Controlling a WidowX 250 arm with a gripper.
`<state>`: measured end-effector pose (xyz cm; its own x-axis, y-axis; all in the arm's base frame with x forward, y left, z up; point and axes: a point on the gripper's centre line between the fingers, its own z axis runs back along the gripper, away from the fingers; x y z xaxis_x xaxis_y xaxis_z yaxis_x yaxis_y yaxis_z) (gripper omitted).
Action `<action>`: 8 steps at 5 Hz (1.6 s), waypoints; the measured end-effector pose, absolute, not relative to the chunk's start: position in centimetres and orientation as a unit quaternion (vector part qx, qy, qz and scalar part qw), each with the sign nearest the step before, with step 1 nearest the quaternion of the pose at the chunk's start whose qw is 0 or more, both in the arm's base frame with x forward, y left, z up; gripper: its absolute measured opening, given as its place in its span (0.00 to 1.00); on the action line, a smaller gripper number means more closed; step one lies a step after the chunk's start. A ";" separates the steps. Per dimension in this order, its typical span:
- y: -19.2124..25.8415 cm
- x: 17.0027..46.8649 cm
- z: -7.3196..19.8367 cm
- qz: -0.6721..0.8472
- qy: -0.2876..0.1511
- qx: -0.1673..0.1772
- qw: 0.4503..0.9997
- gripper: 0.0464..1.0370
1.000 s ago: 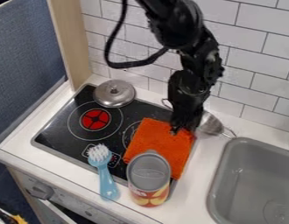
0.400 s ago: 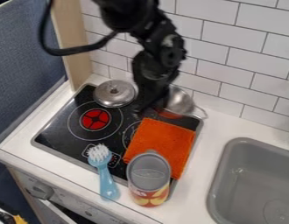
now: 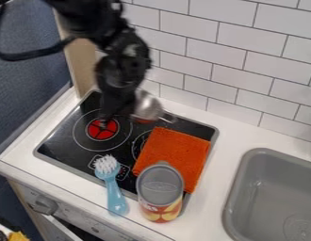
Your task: Moved the silver pot to the left burner
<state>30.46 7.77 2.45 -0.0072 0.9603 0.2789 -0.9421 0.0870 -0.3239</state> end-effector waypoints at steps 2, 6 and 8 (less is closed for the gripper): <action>12.2 27.7 0.2 0.714 -0.222 -0.013 0.663 0.01; 12.4 27.0 -2.9 0.716 -0.172 -0.055 0.674 0.20; 11.6 27.0 -2.2 0.708 -0.167 -0.036 0.686 0.79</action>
